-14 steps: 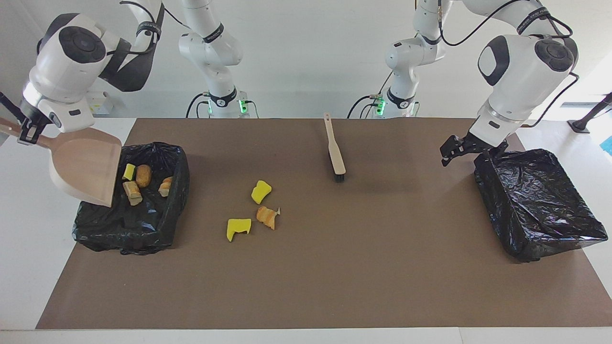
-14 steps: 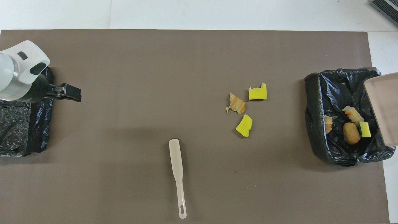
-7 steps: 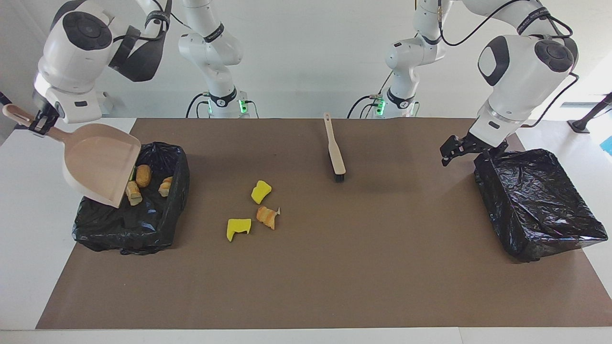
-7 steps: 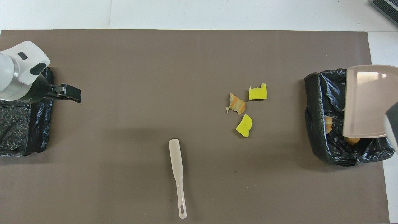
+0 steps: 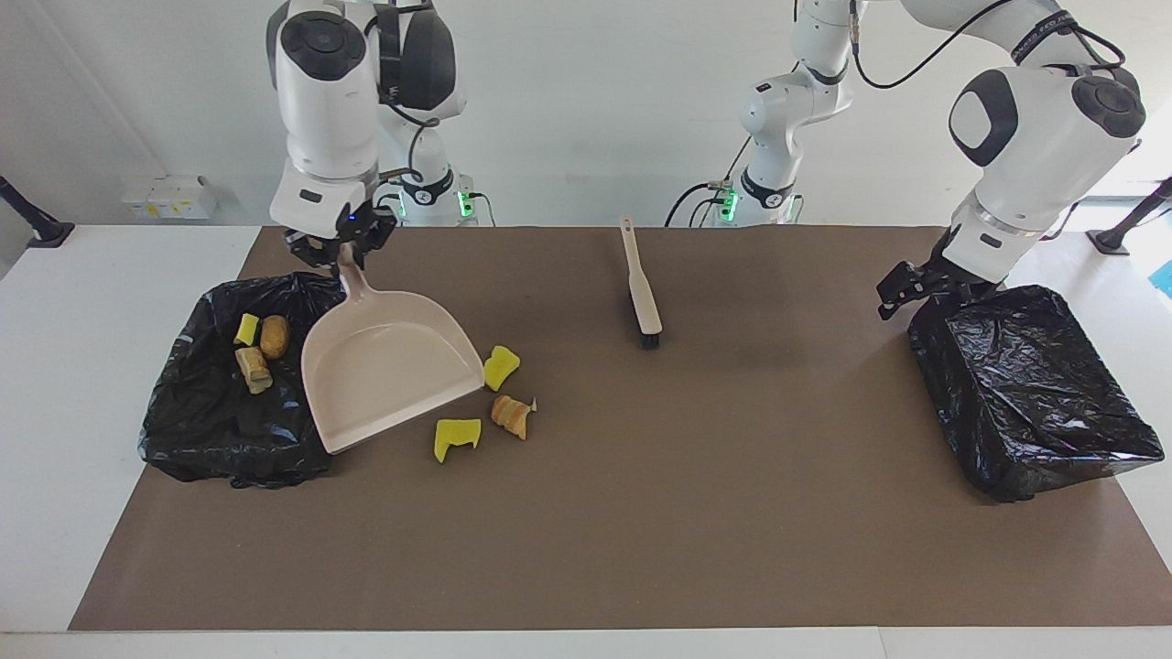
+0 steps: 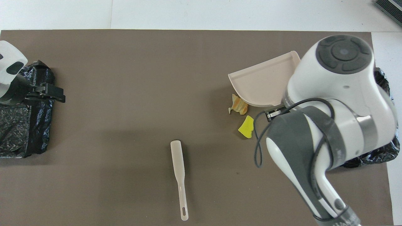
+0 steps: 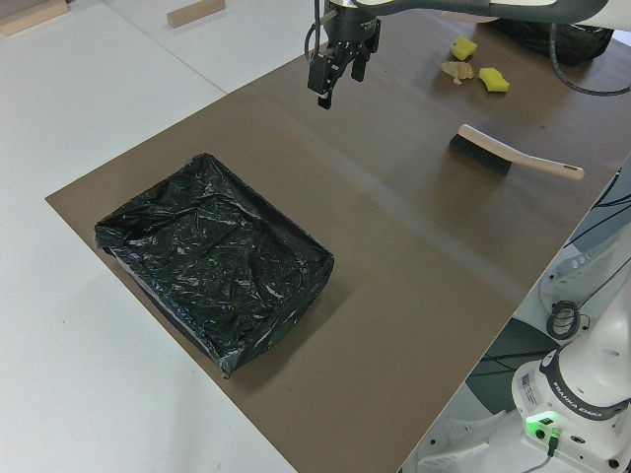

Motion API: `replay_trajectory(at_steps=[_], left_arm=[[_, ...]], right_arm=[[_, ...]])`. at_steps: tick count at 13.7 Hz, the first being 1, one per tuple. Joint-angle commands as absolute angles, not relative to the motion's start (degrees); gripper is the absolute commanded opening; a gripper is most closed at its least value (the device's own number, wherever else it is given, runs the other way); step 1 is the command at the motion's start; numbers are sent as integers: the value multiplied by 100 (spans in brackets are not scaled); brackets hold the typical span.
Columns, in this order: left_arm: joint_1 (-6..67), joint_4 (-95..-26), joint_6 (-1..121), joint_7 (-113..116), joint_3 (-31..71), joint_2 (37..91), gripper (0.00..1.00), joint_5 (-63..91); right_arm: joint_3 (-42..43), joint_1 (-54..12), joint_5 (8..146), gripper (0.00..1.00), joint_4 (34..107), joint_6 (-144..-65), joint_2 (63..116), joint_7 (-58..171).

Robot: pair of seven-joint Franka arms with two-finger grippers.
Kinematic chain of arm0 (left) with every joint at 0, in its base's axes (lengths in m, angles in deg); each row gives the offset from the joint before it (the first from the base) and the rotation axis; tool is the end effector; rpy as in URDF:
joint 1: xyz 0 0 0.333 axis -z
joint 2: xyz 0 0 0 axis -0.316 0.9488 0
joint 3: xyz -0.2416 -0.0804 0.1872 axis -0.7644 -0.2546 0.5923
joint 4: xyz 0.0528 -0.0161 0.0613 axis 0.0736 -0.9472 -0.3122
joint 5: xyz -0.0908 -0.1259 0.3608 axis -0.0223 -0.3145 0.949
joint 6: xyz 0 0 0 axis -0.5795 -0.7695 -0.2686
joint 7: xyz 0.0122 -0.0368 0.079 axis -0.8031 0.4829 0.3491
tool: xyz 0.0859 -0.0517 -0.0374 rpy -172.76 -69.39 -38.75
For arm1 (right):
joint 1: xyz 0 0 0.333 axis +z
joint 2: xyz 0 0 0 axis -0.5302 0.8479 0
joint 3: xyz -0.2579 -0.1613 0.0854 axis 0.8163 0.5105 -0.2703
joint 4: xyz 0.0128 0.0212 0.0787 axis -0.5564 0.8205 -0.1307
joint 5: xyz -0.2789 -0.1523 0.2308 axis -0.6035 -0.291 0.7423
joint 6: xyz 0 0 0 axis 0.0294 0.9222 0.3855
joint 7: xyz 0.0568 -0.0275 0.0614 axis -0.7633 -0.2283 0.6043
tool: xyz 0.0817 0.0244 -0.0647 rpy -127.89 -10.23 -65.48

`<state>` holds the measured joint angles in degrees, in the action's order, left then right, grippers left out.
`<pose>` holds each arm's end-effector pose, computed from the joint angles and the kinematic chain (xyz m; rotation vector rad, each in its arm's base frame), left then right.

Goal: Sweep and dump trash in bin
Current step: 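Bring the empty dustpan back and set it down with the right gripper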

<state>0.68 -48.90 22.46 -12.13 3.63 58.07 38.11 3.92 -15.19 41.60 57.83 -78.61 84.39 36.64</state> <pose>0.5844 -0.0112 0.5364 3.0905 0.0199 -0.0221 0.5641 0.2008 0.5210 3.0107 0.2543 -0.2058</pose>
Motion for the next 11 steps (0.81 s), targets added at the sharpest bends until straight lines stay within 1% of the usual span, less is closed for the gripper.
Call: replay_trajectory(at_steps=[1, 4, 7, 8, 9, 11], left_arm=[[-13, -4897, 2193, -1245, 311, 5746, 100, 3885], [48, -4871, 2192, -1262, 311, 5754, 100, 3885], [93, -4853, 2202, -1271, 293, 5746, 100, 3894], [84, -4845, 2158, -1263, 302, 5728, 100, 3885], [101, -4845, 2158, -1254, 302, 5667, 100, 3885], [110, -4775, 2149, -1227, 258, 5632, 100, 3894]], right_arm=[[402, -1173, 4740, 0, 4866, -8252, 9327, 2362], [394, -638, 4919, 0, 4320, -8753, 10031, 1656], [245, -250, 5033, 0, 4223, -9605, 10655, 1215], [253, -14, 5007, 0, 4031, -9729, 10944, 1206], [262, 84, 5006, 0, 3864, -9783, 11130, 1206], [227, 85, 5050, 0, 3836, -9792, 11158, 1206]])
